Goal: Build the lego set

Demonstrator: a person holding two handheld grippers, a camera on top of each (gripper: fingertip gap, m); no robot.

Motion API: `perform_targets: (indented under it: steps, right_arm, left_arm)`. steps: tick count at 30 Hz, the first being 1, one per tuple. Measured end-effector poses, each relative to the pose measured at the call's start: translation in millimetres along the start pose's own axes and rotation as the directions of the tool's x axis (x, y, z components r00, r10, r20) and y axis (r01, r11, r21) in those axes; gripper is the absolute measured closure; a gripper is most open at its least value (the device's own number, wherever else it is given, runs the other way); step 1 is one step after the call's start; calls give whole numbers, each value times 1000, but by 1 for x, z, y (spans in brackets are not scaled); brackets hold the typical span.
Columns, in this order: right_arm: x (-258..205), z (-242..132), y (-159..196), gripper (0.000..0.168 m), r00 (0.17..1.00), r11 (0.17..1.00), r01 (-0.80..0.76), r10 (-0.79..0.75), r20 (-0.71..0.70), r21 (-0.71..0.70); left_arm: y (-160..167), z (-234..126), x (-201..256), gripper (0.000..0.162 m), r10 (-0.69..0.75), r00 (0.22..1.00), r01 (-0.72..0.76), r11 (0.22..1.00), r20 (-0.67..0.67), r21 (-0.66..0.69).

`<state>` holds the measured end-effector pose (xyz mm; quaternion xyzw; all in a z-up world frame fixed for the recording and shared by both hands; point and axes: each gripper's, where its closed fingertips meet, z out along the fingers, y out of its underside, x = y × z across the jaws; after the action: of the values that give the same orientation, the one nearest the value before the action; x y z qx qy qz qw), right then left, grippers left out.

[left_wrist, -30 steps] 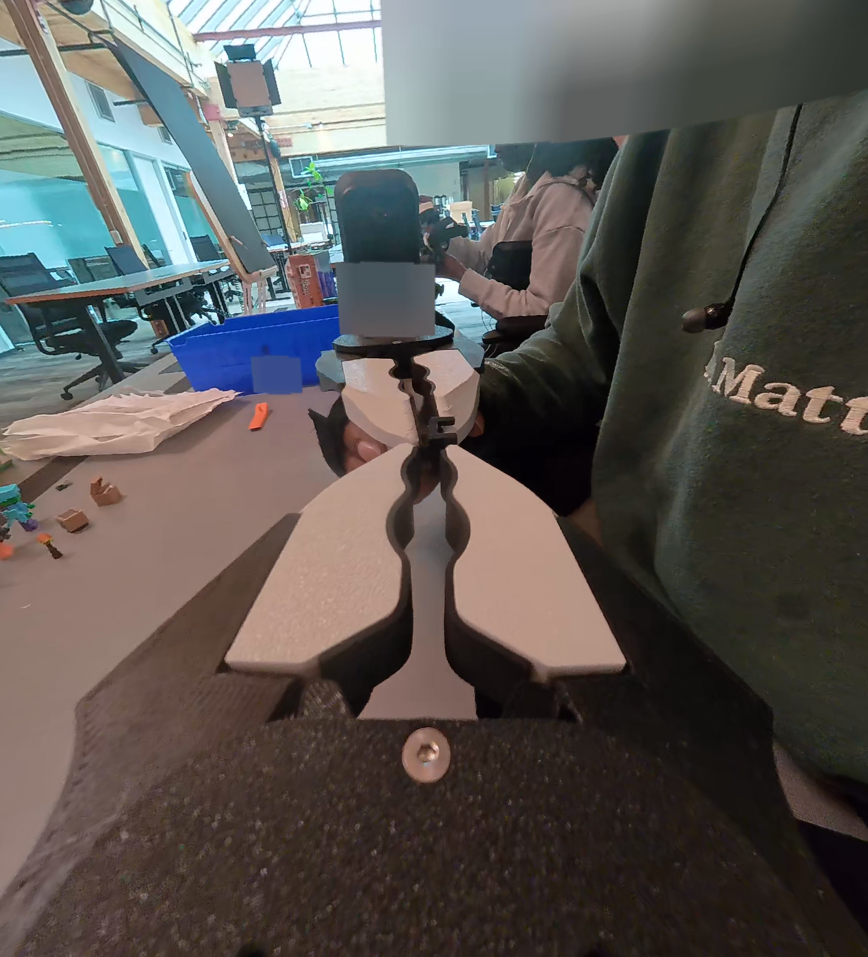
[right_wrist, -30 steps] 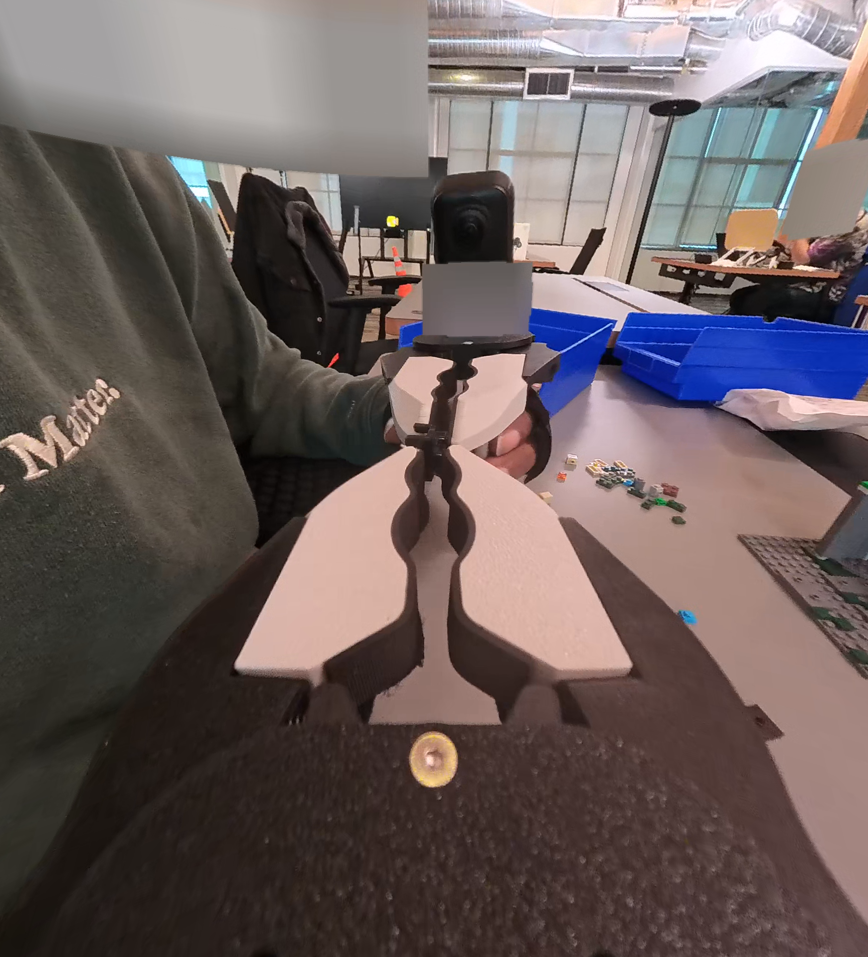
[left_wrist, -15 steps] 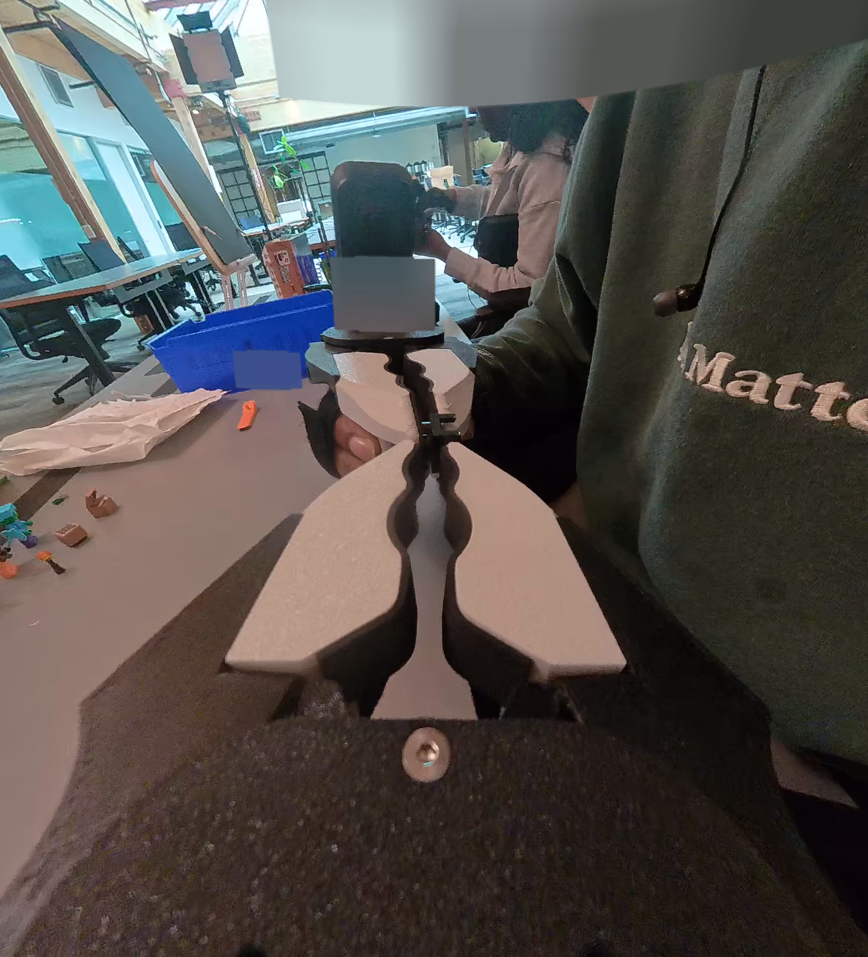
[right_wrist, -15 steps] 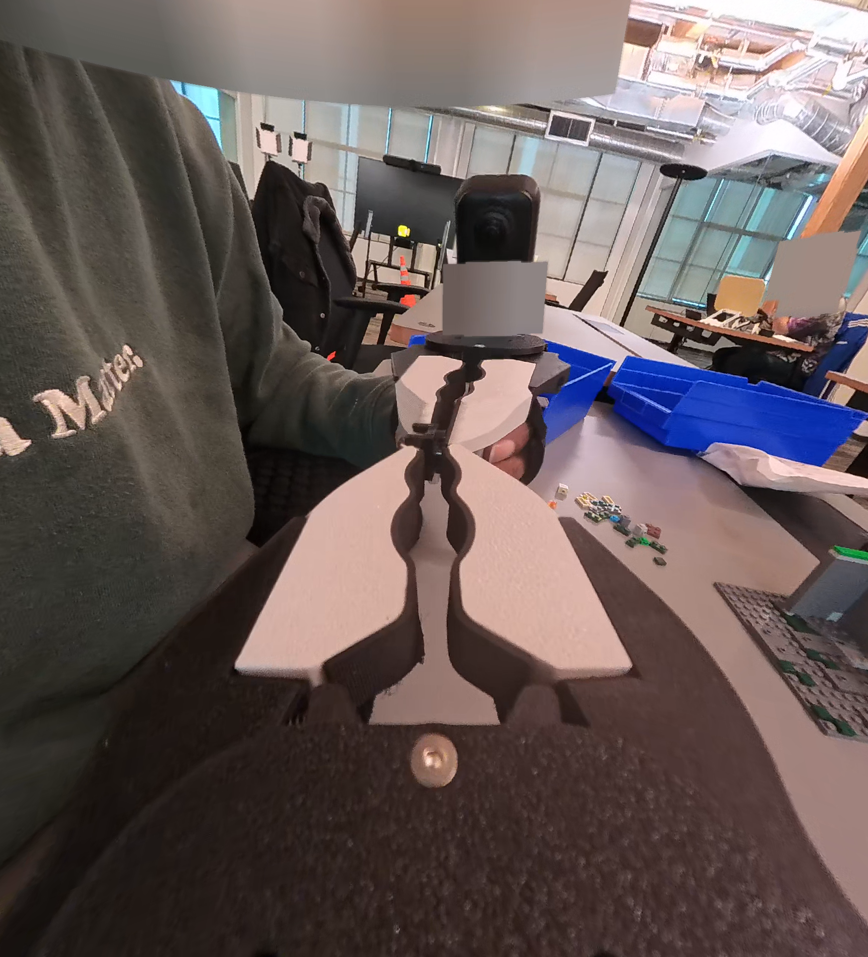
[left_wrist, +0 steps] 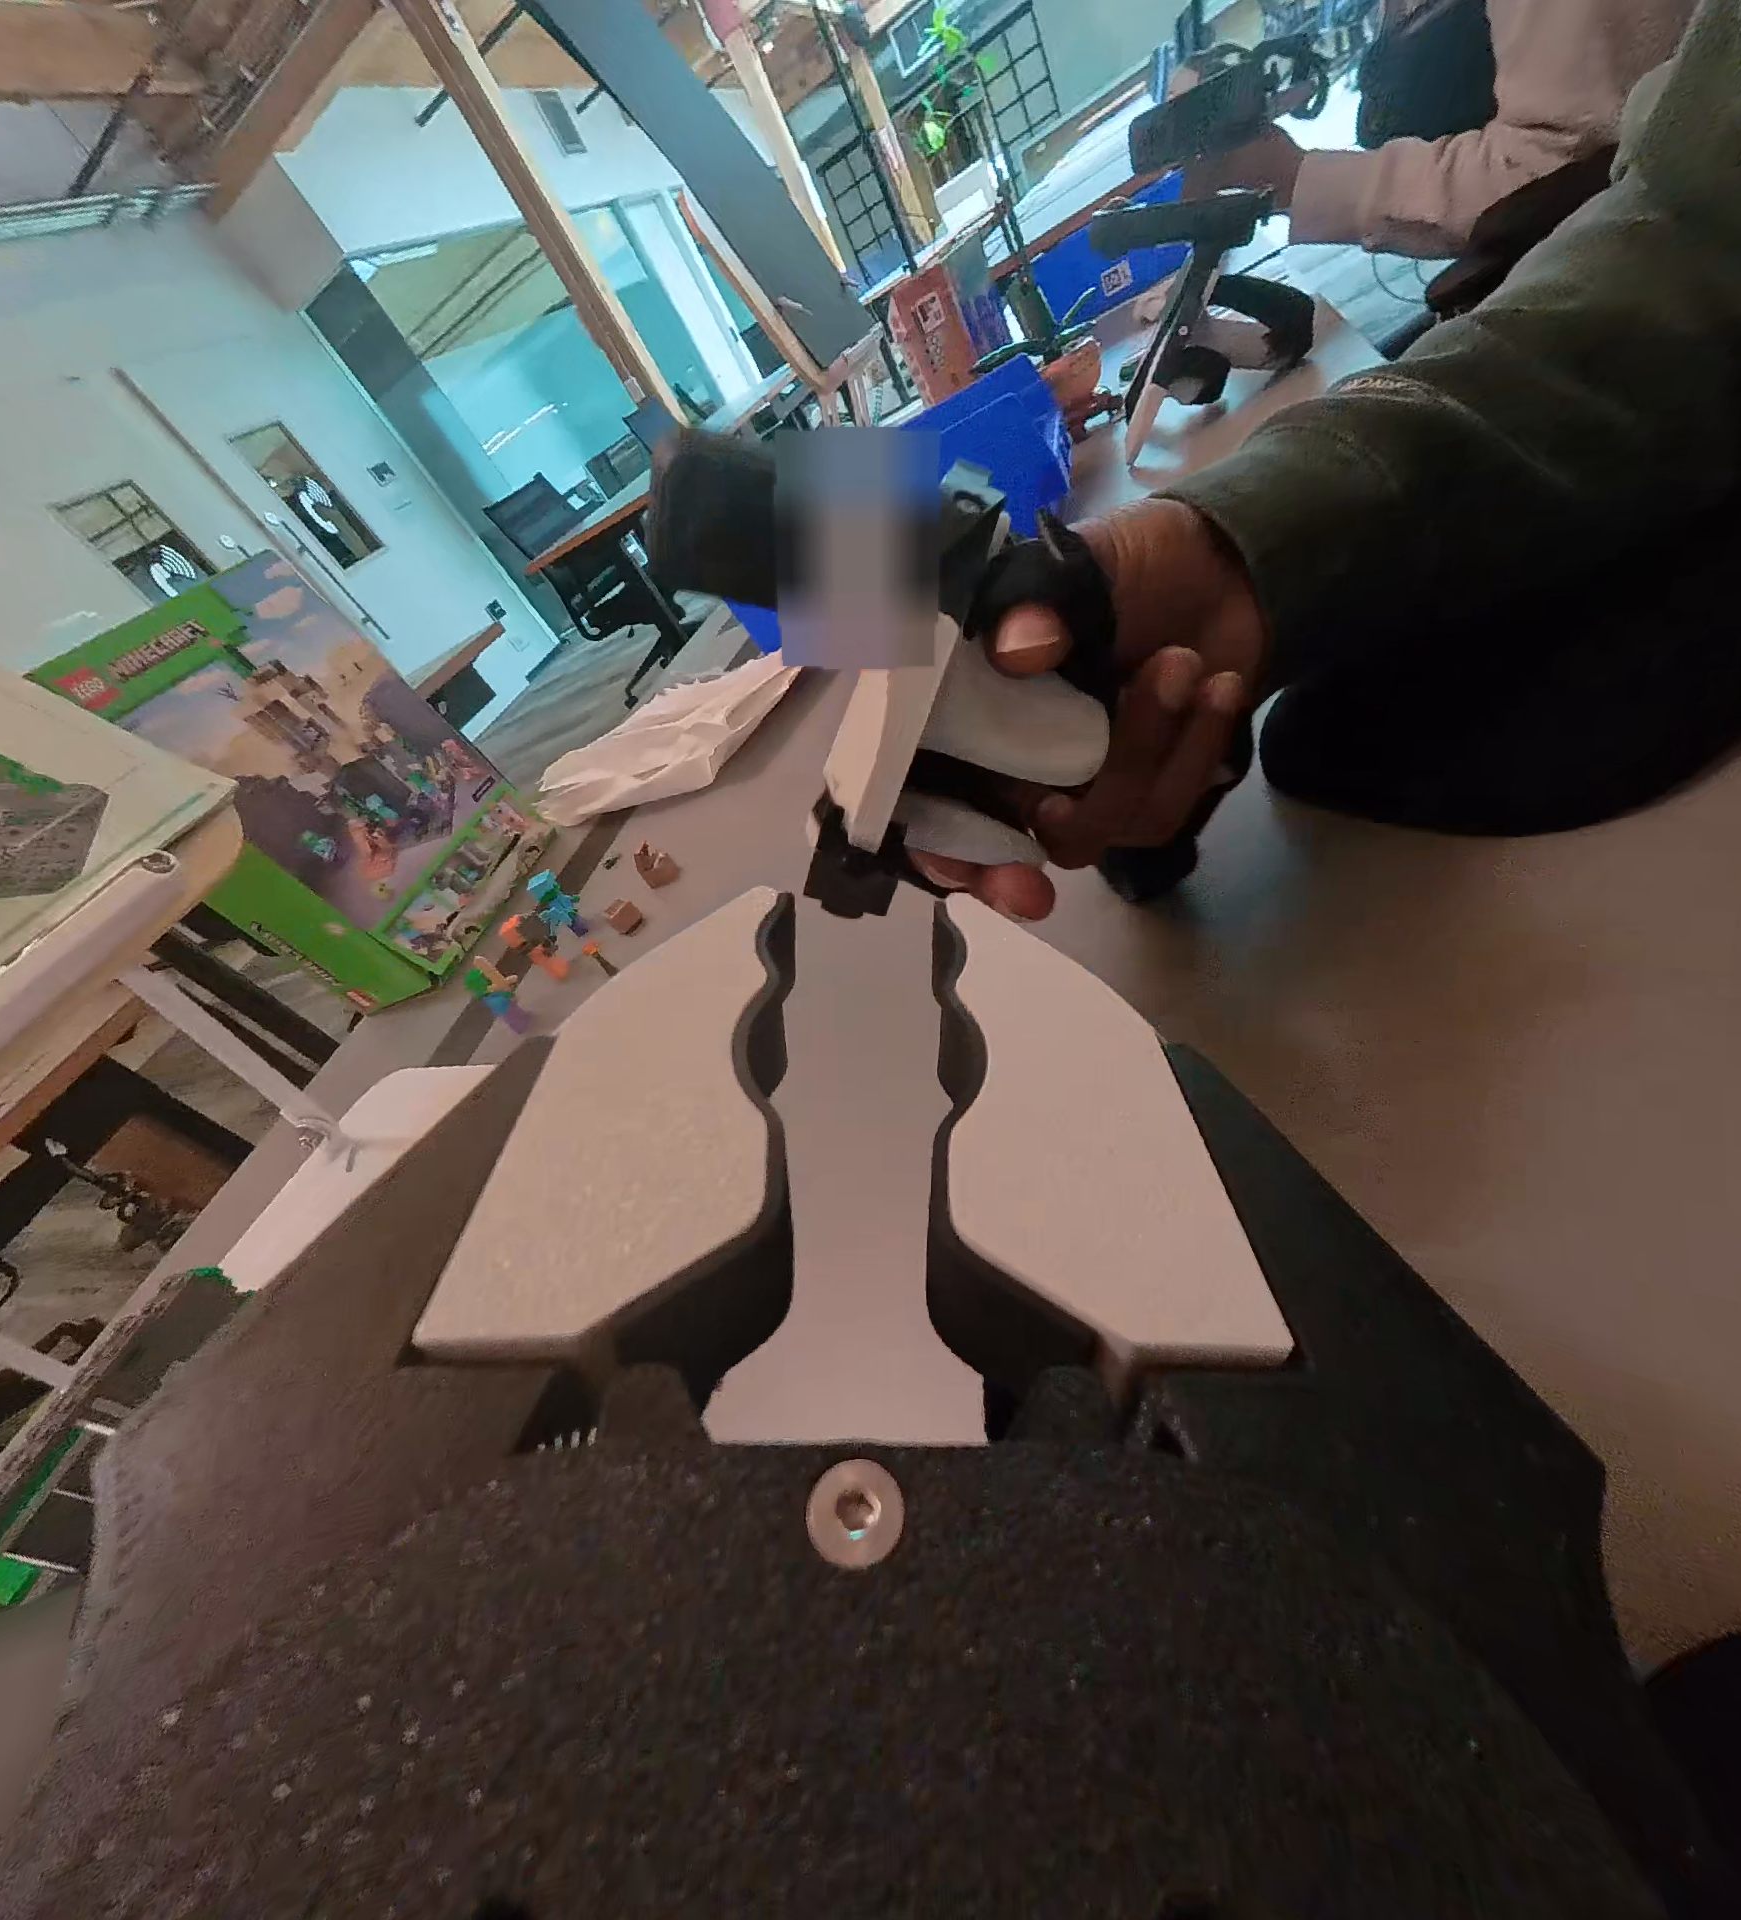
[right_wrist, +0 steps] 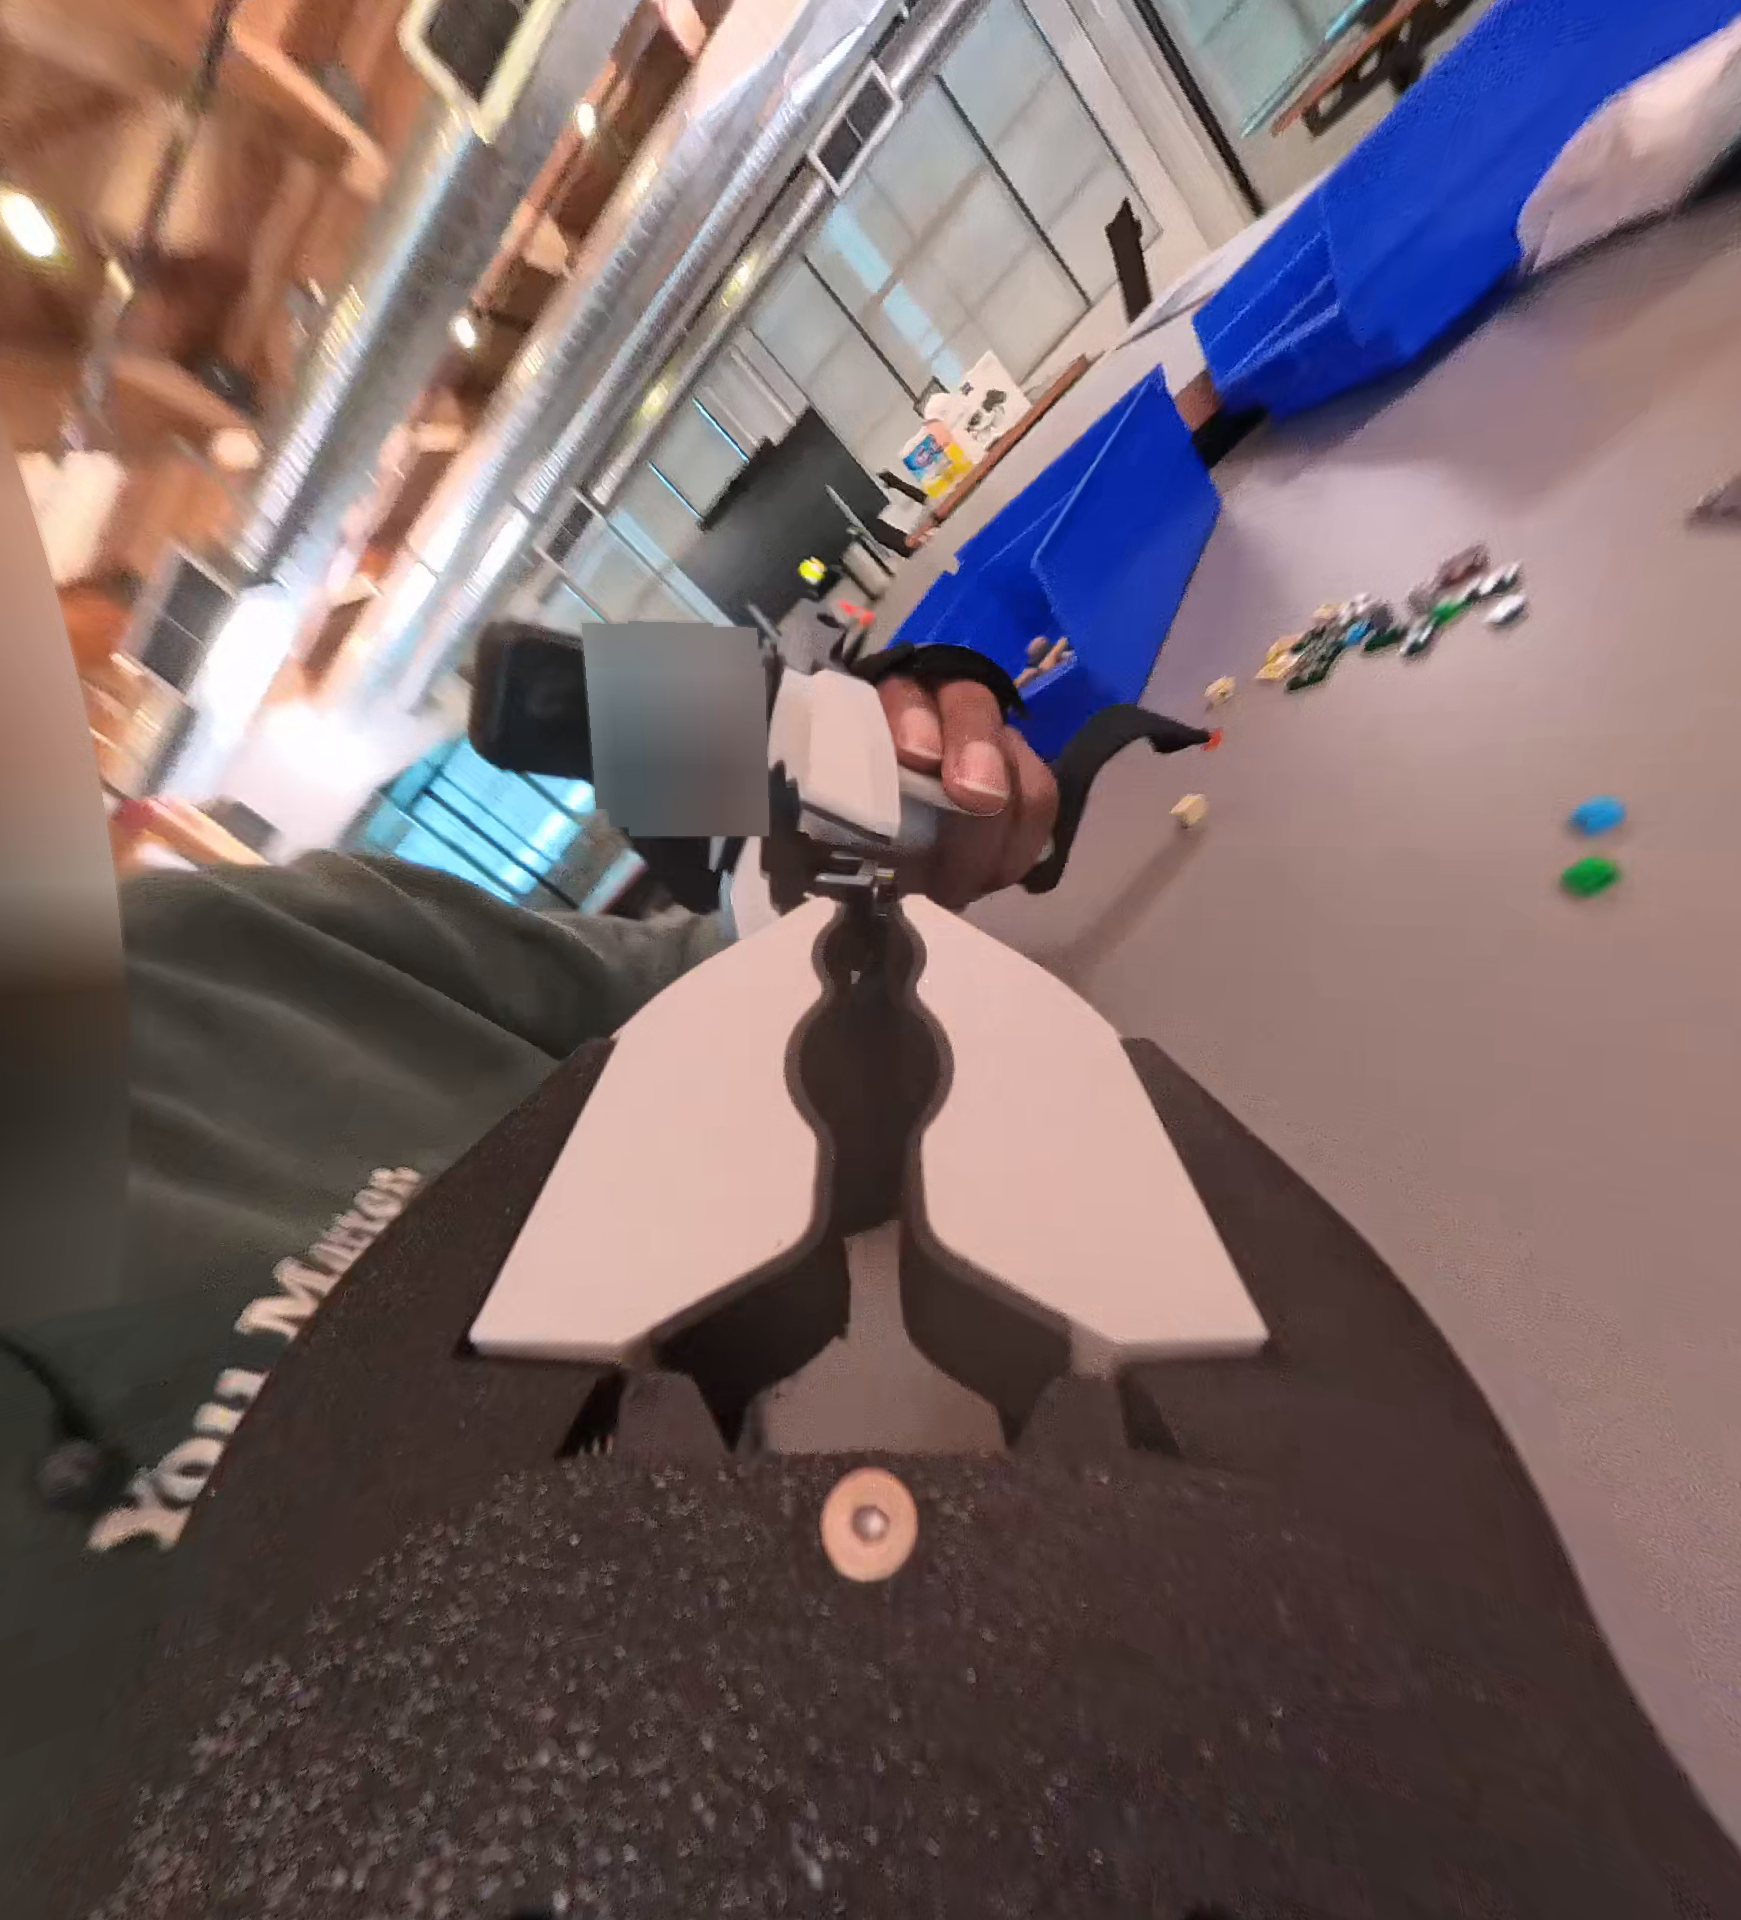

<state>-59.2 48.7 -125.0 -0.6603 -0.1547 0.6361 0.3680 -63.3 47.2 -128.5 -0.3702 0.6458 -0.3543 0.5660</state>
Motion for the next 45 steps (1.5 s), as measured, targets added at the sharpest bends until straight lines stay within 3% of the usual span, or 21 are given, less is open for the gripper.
perform_targets:
  steps: [4,9,12,14,17,19,24,33,39,45]
  right_arm:
    - [5,4,8,162,977,978,-207,207,56,-14]
    - [7,6,12,162,969,971,-239,240,66,-24]
    - [8,4,11,161,994,994,-107,108,32,-30]
    - [15,-2,8,158,990,991,118,-123,-73,-70]
    - [24,-14,7,153,819,834,503,-544,-183,-228]
    - [27,-15,13,145,704,716,631,-690,-167,-300]
    - [31,-7,26,143,633,633,686,-762,-135,-358]
    - [33,-7,30,153,641,635,667,-756,-134,-390]
    - [83,-33,8,153,580,608,600,-778,-240,-520]
    - [122,-42,0,153,585,565,593,-792,-176,-573]
  left_arm:
    - [2,2,3,142,-8,1000,8,1000,-11,6]
    - [6,3,6,146,-27,999,27,1000,-29,-17]
    - [4,3,6,146,-94,994,94,995,-49,-13]
    - [8,5,4,146,-178,982,177,984,-56,-30]
    - [17,7,0,146,-336,939,332,942,-77,-59]
    - [20,7,-1,146,-416,904,411,909,-97,-66]
    - [24,10,12,146,-487,855,474,873,-176,-111]
    - [34,15,20,146,-468,867,443,882,-173,-163]
    - [71,14,-3,153,-373,927,367,891,29,-269]
    - [98,9,-15,151,-371,918,395,849,137,-351]
